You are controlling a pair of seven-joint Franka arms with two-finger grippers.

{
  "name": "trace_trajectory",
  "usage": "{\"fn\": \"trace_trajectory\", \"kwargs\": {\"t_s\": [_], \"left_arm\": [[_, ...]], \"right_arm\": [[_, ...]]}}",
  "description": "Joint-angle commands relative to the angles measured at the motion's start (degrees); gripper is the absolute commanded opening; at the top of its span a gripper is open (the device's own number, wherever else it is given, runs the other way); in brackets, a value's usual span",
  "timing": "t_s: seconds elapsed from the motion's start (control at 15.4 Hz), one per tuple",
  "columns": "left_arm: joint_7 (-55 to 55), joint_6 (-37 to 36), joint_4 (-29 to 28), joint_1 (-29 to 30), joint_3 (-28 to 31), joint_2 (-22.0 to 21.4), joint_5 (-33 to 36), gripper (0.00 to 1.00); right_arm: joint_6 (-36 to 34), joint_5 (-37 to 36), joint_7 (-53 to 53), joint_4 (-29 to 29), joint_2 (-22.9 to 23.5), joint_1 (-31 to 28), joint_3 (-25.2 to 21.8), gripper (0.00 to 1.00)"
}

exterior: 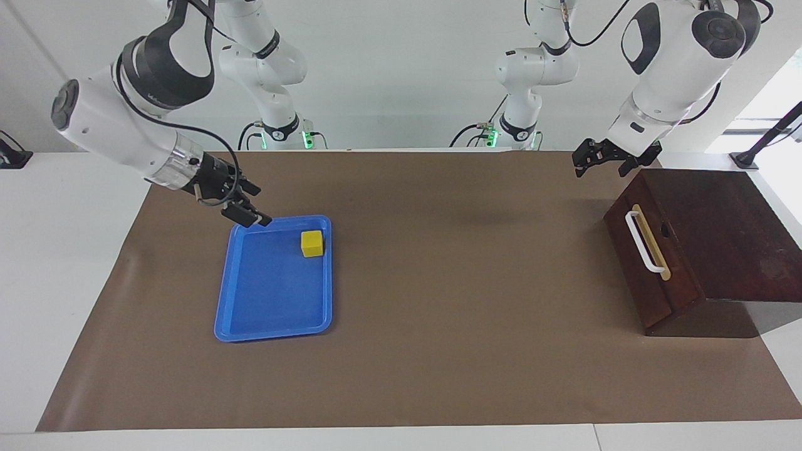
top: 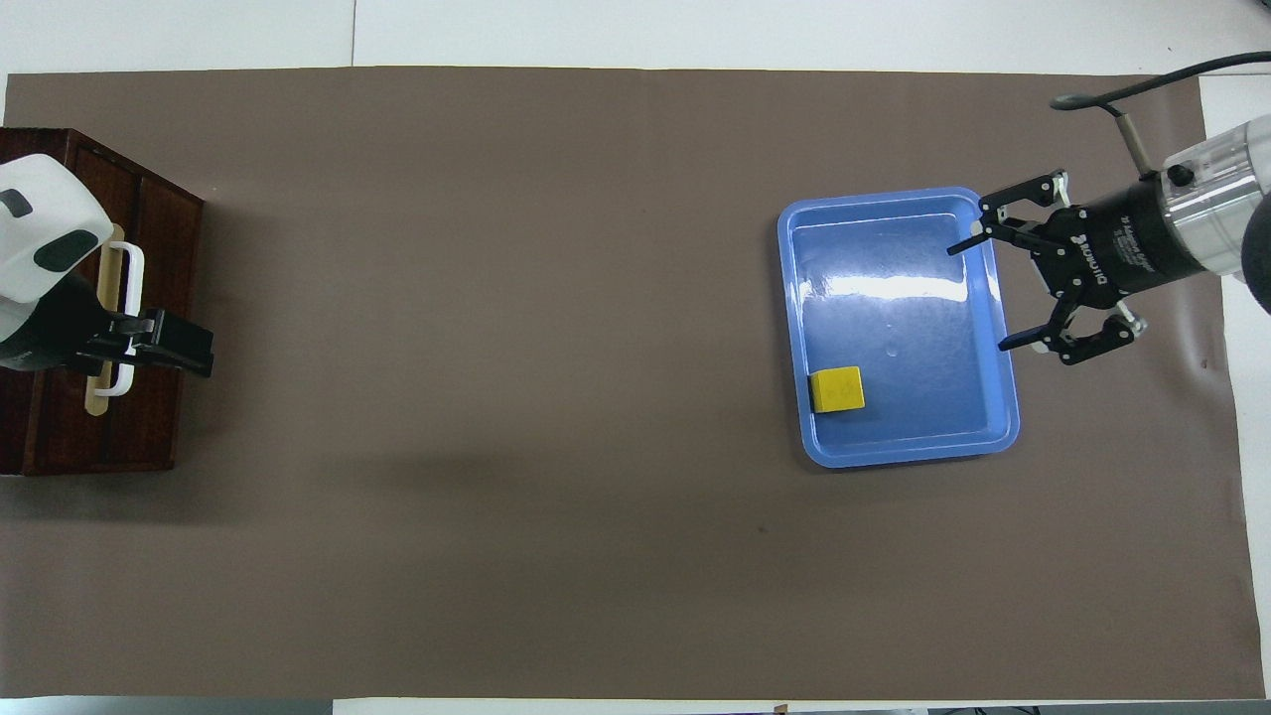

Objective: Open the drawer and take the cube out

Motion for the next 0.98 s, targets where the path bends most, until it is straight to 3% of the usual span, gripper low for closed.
{"fn": "trace_trajectory", "kwargs": {"t_s": [0.0,0.2,0.52,0.91], "left_arm": [[0.4,0.9,0.2,0.4,0.2,-0.2,-0.6,1.00],[0.5,1.0,0.1,0.5,0.2,-0.2,-0.7,1.00],[0.8,1.2,-0.1,0.4,0.2,-0.4,-0.7,1.00],[0.8,1.3,-0.2,0.5,0.3,-0.4,-0.7,1.00]], "right_arm": [[-2.0,-11.1,-19.8,0.8,-3.6,-0.5,0.6,1.00],[-1.7,-21.4,-40.4,0.9,-6.1,0.1,0.8,1.00],[-0.2,-22.0,-57.4,1.2,-7.4,-4.0,1.1,1.00],[0.1,-24.4,-56.1,-3.2,-8.7,-4.0,1.1,1.00]]}}
